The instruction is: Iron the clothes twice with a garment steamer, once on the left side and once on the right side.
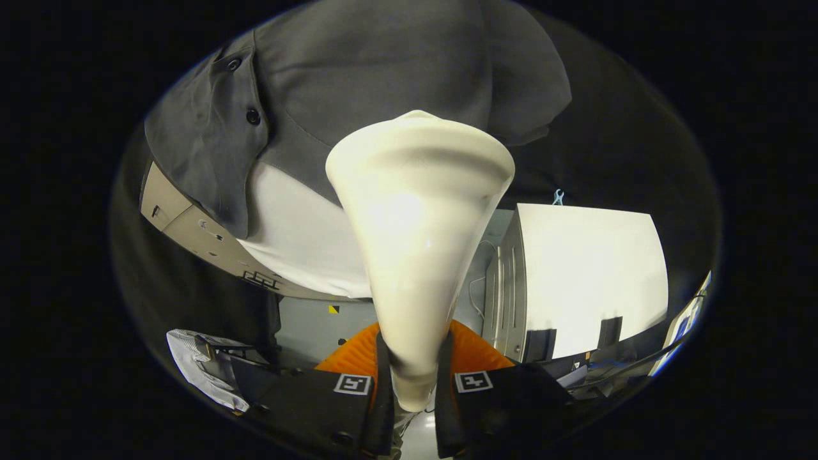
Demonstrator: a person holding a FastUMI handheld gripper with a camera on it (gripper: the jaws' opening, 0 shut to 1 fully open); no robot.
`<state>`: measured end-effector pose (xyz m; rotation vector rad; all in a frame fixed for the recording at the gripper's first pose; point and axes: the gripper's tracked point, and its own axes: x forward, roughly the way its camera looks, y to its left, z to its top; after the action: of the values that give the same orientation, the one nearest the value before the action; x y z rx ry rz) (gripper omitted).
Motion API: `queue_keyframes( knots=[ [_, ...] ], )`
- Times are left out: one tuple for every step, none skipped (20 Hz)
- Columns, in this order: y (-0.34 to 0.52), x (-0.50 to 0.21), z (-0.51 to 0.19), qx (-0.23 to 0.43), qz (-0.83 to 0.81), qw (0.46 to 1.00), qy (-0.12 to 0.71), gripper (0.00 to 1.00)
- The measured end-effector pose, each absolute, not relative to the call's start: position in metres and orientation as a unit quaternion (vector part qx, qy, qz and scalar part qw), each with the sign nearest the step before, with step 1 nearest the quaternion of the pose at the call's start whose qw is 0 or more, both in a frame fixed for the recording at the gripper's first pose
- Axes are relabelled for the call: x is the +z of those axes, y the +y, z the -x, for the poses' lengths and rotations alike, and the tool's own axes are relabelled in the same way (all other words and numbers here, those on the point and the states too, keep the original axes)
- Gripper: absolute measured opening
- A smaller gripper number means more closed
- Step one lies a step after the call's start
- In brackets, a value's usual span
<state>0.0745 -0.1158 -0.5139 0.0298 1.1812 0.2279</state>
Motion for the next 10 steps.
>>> queue_keyframes(
  knots=[
    [-0.115, -0.509, -0.074, 0.106, -0.016, 0.827, 0.553, 0.34],
    [-0.114, -0.502, -0.072, 0.102, -0.019, 0.829, 0.549, 0.34],
    [-0.112, -0.495, -0.072, 0.1, -0.02, 0.832, 0.546, 0.34],
    [-0.111, -0.486, -0.073, 0.098, -0.022, 0.836, 0.54, 0.34],
    [-0.107, -0.475, -0.074, 0.094, -0.024, 0.841, 0.532, 0.34],
    [-0.105, -0.465, -0.074, 0.09, -0.028, 0.846, 0.524, 0.34],
    [-0.101, -0.452, -0.075, 0.084, -0.031, 0.852, 0.516, 0.34],
    [-0.098, -0.438, -0.075, 0.079, -0.033, 0.857, 0.508, 0.33],
    [-0.093, -0.424, -0.075, 0.075, -0.034, 0.861, 0.503, 0.34],
    [-0.086, -0.41, -0.076, 0.067, -0.037, 0.866, 0.494, 0.34]
  ],
)
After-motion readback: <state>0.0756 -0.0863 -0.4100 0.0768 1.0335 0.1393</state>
